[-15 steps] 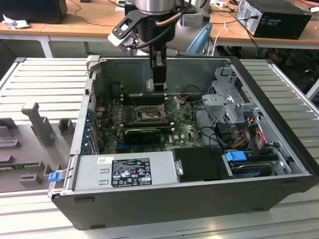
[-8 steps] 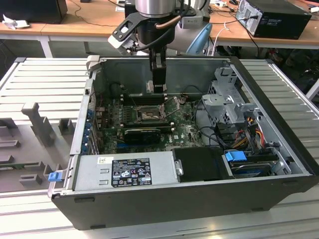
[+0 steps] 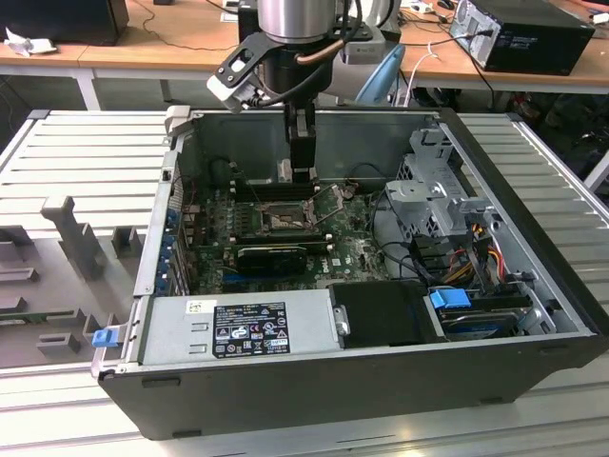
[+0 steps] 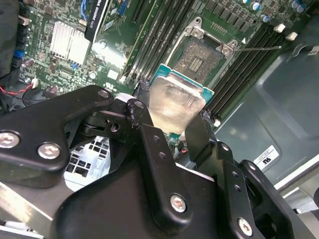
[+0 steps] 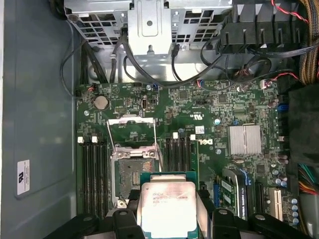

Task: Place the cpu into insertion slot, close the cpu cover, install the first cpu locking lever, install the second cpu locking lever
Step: 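Place the cpu into insertion slot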

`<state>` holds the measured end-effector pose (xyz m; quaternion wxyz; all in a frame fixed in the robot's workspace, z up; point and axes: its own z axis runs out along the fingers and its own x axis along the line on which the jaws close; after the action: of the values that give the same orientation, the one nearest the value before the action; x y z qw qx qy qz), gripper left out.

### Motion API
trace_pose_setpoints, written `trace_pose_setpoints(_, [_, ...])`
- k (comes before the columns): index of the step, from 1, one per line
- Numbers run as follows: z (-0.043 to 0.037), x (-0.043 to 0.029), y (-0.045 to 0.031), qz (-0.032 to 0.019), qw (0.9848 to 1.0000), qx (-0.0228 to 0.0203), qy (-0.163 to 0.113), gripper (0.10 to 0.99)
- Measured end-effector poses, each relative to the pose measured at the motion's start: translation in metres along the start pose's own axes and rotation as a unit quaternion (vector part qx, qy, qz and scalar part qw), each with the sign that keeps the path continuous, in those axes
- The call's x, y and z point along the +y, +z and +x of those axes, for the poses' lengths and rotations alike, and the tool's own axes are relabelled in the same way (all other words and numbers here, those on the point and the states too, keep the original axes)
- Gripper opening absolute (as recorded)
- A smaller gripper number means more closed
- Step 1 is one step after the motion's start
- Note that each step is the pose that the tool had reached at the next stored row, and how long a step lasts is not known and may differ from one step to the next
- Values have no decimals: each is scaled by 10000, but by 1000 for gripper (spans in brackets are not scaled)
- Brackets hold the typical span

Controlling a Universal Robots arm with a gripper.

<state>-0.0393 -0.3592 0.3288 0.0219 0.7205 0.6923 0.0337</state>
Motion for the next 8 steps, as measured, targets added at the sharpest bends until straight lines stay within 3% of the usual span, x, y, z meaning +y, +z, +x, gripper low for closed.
trace_pose_setpoints(3, [-1, -2, 24, 10, 10000, 3, 0, 525])
trace_pose_setpoints(8, [-2, -10, 137, 11, 10000, 3, 0, 525])
